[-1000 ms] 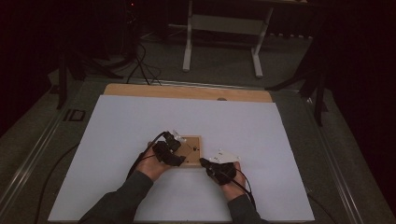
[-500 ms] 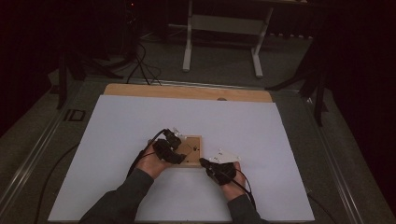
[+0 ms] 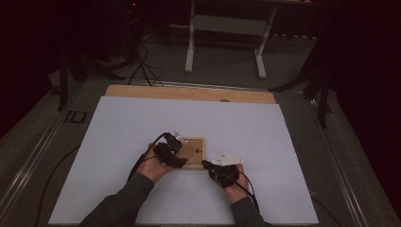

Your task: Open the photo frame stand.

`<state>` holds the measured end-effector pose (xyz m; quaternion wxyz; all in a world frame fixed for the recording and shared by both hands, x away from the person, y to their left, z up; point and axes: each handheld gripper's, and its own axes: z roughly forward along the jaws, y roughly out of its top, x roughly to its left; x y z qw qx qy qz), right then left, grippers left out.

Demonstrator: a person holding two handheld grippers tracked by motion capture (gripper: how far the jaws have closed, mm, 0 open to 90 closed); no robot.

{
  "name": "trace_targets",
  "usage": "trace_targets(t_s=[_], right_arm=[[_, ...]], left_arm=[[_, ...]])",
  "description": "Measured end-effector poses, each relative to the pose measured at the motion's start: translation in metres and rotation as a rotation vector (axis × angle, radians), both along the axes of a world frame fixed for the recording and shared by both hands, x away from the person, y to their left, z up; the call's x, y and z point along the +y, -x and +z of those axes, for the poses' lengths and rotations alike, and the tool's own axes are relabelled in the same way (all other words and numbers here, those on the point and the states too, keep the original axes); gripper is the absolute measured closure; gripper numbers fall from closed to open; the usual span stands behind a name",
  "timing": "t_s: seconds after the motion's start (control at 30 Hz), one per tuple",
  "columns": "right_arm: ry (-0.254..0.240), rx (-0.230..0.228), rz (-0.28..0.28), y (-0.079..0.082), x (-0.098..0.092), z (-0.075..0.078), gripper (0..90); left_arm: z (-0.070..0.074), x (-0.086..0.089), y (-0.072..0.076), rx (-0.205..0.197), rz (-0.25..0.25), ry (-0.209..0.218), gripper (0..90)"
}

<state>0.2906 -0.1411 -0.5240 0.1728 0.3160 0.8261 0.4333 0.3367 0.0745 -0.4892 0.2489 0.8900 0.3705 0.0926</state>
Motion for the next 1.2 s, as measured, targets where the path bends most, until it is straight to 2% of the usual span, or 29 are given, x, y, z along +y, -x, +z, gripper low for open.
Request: trace_targets(t_s=[0.1, 0.2, 0.23, 0.37, 0.47, 0.57, 0.67, 0.8, 0.9, 1.2], right_arm=[[0.000, 0.000, 0.001, 0.000, 0.000, 0.000, 89.4], [0.000, 0.000, 0.001, 0.000, 0.000, 0.000, 89.5], [0.000, 0.000, 0.002, 0.000, 0.000, 0.000, 89.5], [0.000, -0.001, 0.002, 0.000, 0.000, 0.000, 89.5], [0.000, -0.001, 0.001, 0.000, 0.000, 0.000, 89.5], [0.000, -0.001, 0.001, 0.000, 0.000, 0.000, 89.5], [0.001, -0.001, 0.004, 0.000, 0.000, 0.000, 89.4], [0.001, -0.002, 0.003, 0.000, 0.000, 0.000, 89.5], [0.002, -0.003, 0.003, 0.000, 0.000, 0.000, 89.5], [0.003, -0.005, 0.005, 0.000, 0.000, 0.000, 89.4]], left_arm=[[0.002, -0.001, 0.000, 0.002, 0.001, -0.009, 49.7], [0.008, -0.001, 0.000, -0.002, 0.009, 0.007, 49.8], [0.013, 0.000, -0.001, -0.006, 0.018, 0.032, 49.7], [0.019, 0.000, -0.003, -0.010, 0.032, 0.066, 49.3], [0.021, 0.001, -0.005, 0.004, 0.041, 0.083, 49.2], [0.021, 0.004, -0.008, 0.029, 0.051, 0.119, 49.0], [0.022, 0.008, -0.009, 0.037, 0.075, 0.154, 46.7], [0.021, 0.009, -0.009, 0.039, 0.089, 0.157, 45.1], [0.020, 0.011, -0.009, 0.052, 0.097, 0.170, 43.3], [0.009, 0.020, -0.010, 0.146, 0.145, 0.216, 39.8]])
